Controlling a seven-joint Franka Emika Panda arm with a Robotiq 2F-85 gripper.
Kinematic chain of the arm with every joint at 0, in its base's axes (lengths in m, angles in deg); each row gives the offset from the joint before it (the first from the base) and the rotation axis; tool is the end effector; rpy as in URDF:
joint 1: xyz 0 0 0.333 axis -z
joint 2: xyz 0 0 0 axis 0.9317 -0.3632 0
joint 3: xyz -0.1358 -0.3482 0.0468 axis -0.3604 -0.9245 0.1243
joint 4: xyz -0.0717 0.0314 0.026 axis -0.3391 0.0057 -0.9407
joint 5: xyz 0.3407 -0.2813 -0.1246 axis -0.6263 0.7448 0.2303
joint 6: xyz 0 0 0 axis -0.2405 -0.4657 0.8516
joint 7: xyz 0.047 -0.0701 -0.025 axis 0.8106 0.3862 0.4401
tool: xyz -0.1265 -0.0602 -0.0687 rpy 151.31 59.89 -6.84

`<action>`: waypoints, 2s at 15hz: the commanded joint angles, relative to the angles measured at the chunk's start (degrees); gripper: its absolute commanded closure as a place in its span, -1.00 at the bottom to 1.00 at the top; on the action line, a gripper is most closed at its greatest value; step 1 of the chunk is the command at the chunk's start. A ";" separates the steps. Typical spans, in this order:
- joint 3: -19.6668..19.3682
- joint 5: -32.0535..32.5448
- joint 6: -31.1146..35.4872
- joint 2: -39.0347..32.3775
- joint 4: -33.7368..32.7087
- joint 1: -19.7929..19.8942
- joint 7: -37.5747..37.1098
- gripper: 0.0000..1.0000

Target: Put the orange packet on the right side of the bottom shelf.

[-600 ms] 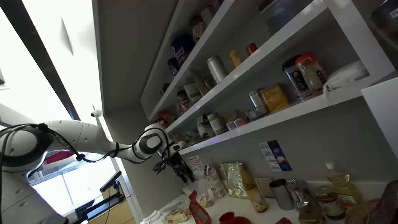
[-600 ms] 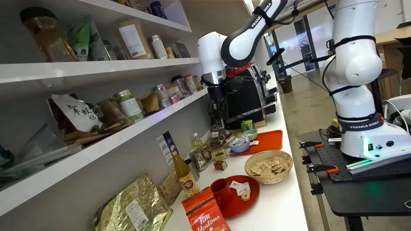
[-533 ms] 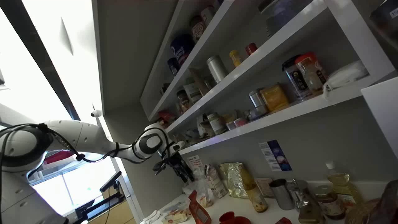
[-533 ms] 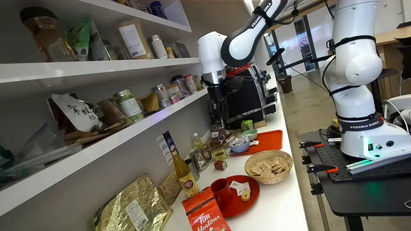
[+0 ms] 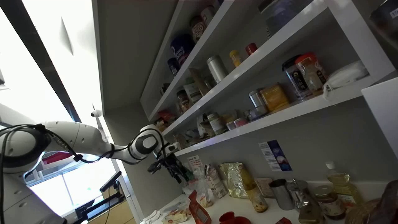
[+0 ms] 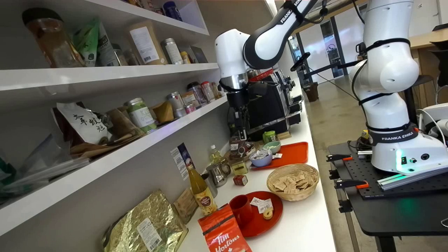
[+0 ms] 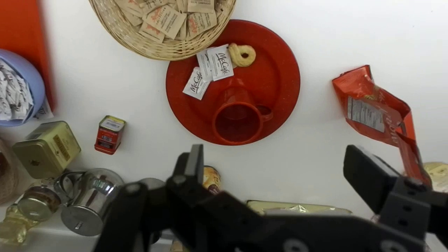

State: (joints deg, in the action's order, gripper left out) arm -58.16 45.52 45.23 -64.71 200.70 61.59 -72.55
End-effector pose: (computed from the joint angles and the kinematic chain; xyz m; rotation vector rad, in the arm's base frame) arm 0.4807 0.1784 0.4330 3.0854 0.1216 0.2943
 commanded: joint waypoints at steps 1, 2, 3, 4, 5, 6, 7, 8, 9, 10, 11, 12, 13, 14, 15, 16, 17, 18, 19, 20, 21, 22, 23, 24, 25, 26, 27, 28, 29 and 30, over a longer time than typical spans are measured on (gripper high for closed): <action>0.42 -2.28 -4.83 5.27 1.06 -3.04 1.38 -1.00; 0.65 -2.29 -6.08 6.20 1.11 -3.69 1.24 -1.00; 0.66 -3.04 -7.62 7.36 1.22 -4.67 1.92 -1.00; 0.77 -3.48 -9.03 8.43 1.25 -5.34 2.11 -1.00; 1.04 -3.82 -10.59 9.57 1.45 -6.00 2.17 -1.00; 1.09 -4.29 -11.65 10.52 1.53 -6.63 2.58 -1.00; 1.33 -4.40 -12.36 11.53 1.90 -7.17 2.91 -1.00; 1.48 -4.41 -12.70 12.18 2.23 -7.54 3.07 -1.00; 1.88 -4.04 -12.60 12.57 2.95 -7.88 3.02 -1.00; 2.01 -3.99 -12.51 13.04 3.59 -8.27 3.36 -1.00; 2.29 -3.75 -11.59 13.33 4.56 -8.63 3.73 -1.00; 2.42 -3.71 -11.18 13.43 5.16 -8.88 4.13 -1.00; 2.58 -3.70 -10.09 13.19 6.13 -9.07 4.54 -1.00; 2.71 -3.60 -9.39 13.05 6.82 -9.20 4.73 -1.00; 2.62 -3.73 -7.89 12.40 8.01 -9.49 5.68 -1.00; 2.54 -3.85 -7.17 12.13 8.66 -9.70 6.28 -1.00; 2.25 -4.12 -5.82 11.56 9.88 -10.07 7.55 -1.00; 1.91 -4.51 -5.23 10.95 10.59 -10.44 8.83 -1.00; 1.76 -4.78 -4.38 9.90 11.40 -10.83 10.20 -1.00; 1.75 -5.08 -3.70 9.06 12.08 -11.25 11.44 -1.00; 1.78 -5.86 -2.53 8.09 13.04 -12.12 13.09 -1.00; 1.70 -6.64 -1.76 7.20 13.55 -12.72 14.64 -1.00; 1.55 -7.85 -0.94 6.01 14.10 -13.45 16.26 -1.00; 1.46 -8.96 -0.18 4.87 14.41 -13.87 17.30 -1.00; 1.39 -10.01 0.17 3.75 14.69 -14.35 18.58 -1.00; 1.45 -10.73 0.95 2.54 15.05 -14.71 19.73 -1.00; 1.65 -11.21 1.70 1.41 15.55 -15.15 21.25 -1.00; 2.00 -11.29 3.49 0.47 16.18 -15.33 22.12 -1.00; 2.20 -11.87 6.01 -0.55 17.21 -15.77 23.00 -1.00; 2.53 -12.20 11.00 -1.75 18.43 -15.95 23.09 -1.00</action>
State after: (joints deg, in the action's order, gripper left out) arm -55.76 35.65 47.66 -63.20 216.86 46.81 -52.34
